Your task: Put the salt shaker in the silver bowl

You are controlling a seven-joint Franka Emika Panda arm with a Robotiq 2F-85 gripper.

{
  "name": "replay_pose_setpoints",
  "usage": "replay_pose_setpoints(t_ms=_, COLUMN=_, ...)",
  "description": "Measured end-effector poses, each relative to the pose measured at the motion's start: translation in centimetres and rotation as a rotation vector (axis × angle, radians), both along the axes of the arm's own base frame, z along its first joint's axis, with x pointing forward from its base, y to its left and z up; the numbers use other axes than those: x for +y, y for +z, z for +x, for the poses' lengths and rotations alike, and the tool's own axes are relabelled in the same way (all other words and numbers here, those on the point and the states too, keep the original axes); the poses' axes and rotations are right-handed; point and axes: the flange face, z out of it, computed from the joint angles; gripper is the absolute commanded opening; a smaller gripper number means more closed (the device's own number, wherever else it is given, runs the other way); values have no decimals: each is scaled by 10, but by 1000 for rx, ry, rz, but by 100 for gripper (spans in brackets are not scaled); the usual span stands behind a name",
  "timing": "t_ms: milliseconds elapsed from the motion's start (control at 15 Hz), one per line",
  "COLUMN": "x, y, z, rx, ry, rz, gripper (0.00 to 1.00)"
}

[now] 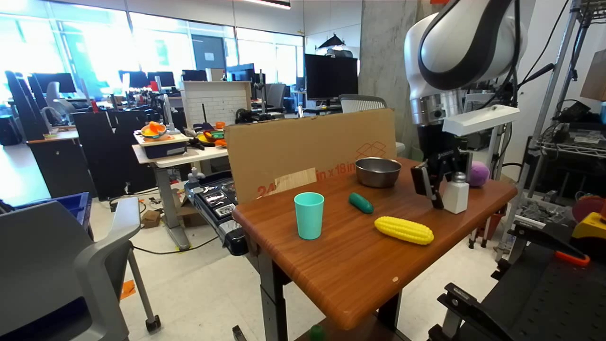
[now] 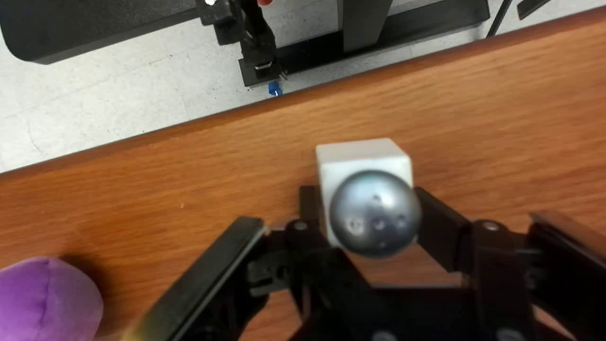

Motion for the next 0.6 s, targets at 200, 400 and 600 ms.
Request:
replay_pose_setpoints(t_ms=200, x=5, y=7, z=7, rx=30, ry=-7, rz=3, gripper=18)
replay_pose_setpoints(t_ms=400, x=4, y=19, z=19, rx=32, ry=-18, rz=-1, gripper=18)
replay_pose_setpoints(t_ms=600, x=1, y=39, z=37, rx=8, ry=-36, rz=-11, gripper=18)
